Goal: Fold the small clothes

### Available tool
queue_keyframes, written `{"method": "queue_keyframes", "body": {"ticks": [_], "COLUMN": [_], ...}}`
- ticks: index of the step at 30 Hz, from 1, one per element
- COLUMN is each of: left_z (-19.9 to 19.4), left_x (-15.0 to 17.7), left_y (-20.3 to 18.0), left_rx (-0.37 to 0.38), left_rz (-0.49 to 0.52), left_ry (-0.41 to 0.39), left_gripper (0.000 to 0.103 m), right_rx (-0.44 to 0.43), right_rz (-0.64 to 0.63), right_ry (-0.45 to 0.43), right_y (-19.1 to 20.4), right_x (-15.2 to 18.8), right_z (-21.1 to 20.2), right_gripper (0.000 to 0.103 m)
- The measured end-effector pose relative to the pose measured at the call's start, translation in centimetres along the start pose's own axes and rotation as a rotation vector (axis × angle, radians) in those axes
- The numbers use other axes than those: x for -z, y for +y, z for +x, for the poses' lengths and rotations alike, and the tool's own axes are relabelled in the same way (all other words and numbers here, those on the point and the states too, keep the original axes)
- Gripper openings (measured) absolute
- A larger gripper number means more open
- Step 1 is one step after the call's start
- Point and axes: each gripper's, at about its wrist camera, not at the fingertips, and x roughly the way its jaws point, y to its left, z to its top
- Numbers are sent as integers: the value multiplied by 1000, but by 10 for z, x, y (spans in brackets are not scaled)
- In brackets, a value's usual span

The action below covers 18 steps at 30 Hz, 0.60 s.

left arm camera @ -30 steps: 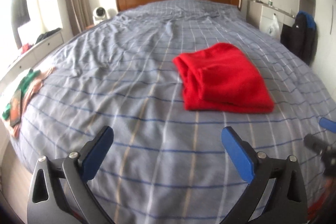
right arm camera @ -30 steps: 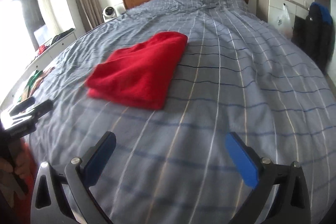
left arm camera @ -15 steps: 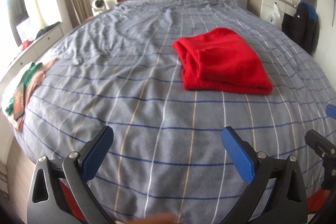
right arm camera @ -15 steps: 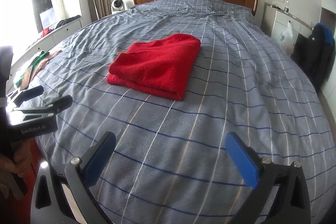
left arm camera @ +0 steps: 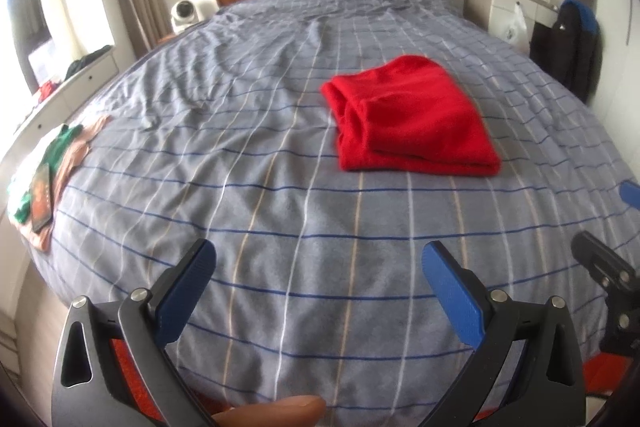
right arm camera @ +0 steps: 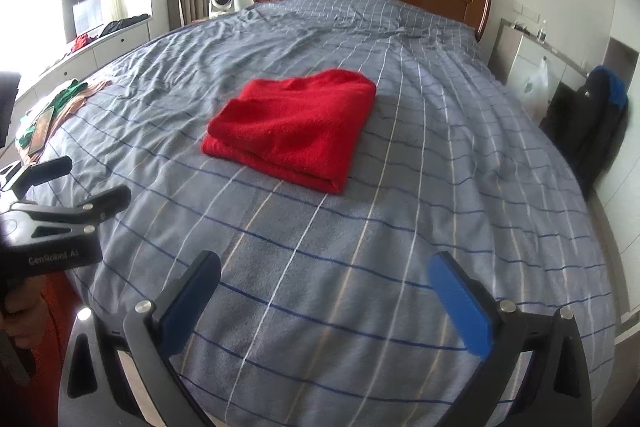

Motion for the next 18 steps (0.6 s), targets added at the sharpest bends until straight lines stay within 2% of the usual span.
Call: {"method": "queue_keyframes", "body": {"ticks": [3,6,11,18], "left_z": [-8,-12,-18,-32], "left_x": [-3,-6,-11,-16], "left_y": [0,2,7,16], "left_rx": [26,29,39,22], "left_rz": [3,9,-1,-26], "left_ry": [3,4,41,43], "left_gripper": [103,103,103,103], "right_rx": [19,22,-72,-62], "right_rz": [2,2,79,83], "right_ry": [-18,7,45,0], "right_y": [0,1,-5,-2], "right_x": [-5,-9,-14,-26], "right_z": [-7,-8,-12,-32], "right_gripper": [103,103,103,103]}}
